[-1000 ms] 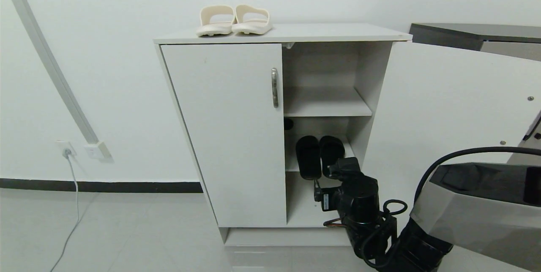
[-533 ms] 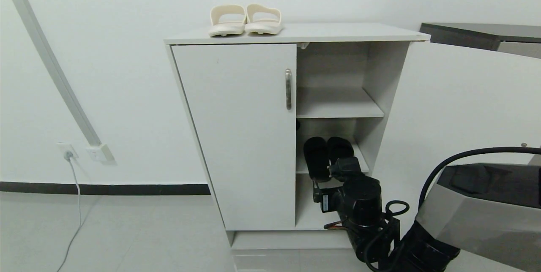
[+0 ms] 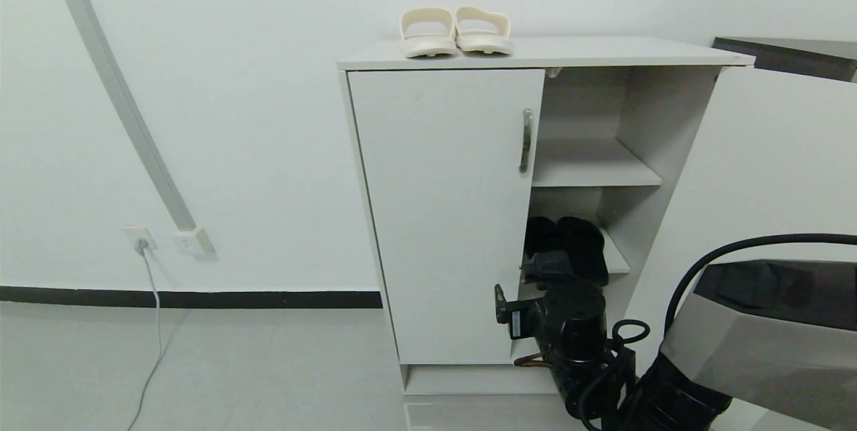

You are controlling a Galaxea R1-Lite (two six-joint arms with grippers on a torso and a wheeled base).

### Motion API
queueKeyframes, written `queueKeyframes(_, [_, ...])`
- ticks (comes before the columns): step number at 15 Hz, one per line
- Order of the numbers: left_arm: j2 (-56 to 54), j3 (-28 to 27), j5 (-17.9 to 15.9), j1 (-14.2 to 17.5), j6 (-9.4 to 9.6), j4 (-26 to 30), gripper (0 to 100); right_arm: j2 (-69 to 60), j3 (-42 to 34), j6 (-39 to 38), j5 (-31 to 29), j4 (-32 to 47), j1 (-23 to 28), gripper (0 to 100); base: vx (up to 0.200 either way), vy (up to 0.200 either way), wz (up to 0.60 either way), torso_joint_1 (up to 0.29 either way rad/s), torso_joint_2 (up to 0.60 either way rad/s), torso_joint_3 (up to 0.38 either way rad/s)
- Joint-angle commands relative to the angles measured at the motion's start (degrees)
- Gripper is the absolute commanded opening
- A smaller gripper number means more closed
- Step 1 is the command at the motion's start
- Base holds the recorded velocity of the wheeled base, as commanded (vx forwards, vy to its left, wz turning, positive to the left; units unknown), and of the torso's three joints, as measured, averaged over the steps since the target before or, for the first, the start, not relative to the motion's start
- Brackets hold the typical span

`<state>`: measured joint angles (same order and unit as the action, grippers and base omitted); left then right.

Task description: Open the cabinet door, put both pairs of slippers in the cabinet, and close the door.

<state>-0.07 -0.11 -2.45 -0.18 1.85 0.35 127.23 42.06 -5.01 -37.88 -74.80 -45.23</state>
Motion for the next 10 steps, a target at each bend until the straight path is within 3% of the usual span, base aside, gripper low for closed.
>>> queueKeyframes(1, [0.07,0.02,-0.01,0.01,-0.01,0.0,0,0.03,-0.4,0.44,0.0,-0.61,-0.12,100,0.0,0.2,0.0,-0.002,0.0,0.002])
queueKeyframes(4, [0.07,-0.07,-0.01,0.01,-0.01,0.0,0,0.03,-1.36,0.7,0.26,-2.98,0.05,100,0.0,0.2,0.0,0.002,0.0,0.002])
queueKeyframes(10, [0.07,0.02,-0.01,0.01,-0.01,0.0,0,0.03,-2.51,2.29,0.52,-3.95,0.14,100,0.0,0.0,0.0,0.0,0.0,0.0])
